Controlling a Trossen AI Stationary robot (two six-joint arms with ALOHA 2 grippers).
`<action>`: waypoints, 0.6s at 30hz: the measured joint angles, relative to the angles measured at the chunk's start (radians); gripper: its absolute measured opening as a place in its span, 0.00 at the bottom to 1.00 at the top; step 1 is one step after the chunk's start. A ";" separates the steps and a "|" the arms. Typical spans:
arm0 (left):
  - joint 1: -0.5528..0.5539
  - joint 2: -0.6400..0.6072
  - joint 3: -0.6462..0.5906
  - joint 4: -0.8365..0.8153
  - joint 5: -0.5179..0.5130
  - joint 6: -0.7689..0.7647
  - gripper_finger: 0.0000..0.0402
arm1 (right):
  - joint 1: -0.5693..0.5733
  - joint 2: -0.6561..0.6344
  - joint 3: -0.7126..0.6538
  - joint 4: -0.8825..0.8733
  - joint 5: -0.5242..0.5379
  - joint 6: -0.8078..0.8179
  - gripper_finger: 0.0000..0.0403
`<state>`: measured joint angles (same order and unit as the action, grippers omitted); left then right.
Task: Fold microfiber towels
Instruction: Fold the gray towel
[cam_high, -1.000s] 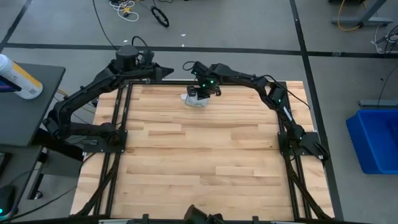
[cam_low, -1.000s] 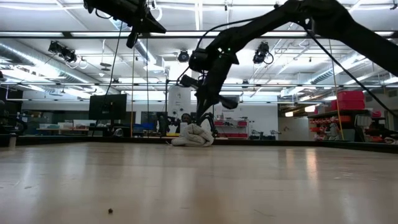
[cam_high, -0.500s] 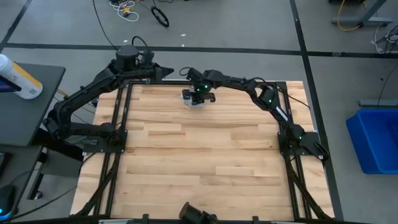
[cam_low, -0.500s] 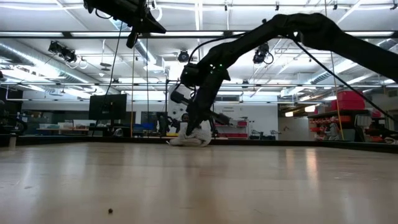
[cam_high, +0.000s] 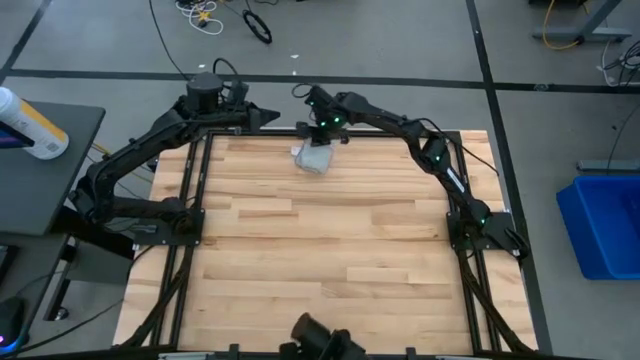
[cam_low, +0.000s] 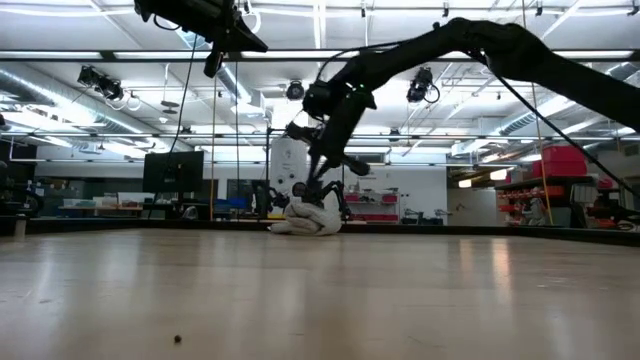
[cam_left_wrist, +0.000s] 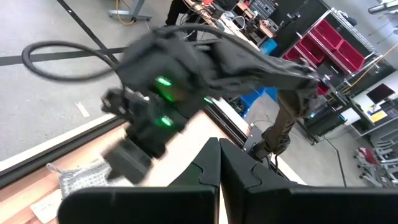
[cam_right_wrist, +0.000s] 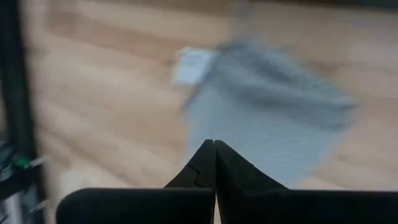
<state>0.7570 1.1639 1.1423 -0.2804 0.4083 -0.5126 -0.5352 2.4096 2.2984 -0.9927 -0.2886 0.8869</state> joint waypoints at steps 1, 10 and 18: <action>0.000 0.000 0.000 0.000 0.002 0.000 0.00 | -0.014 0.003 -0.009 -0.005 0.001 -0.002 0.00; 0.000 -0.001 0.000 -0.003 0.002 0.000 0.00 | -0.059 0.044 -0.031 -0.008 -0.107 -0.025 0.00; -0.036 -0.073 -0.002 -0.245 -0.047 0.182 0.00 | 0.023 0.082 -0.016 -0.070 -0.046 -0.173 0.00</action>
<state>0.7207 1.0909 1.1400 -0.5257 0.3616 -0.3307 -0.5118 2.4913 2.2827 -1.0630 -0.3350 0.7137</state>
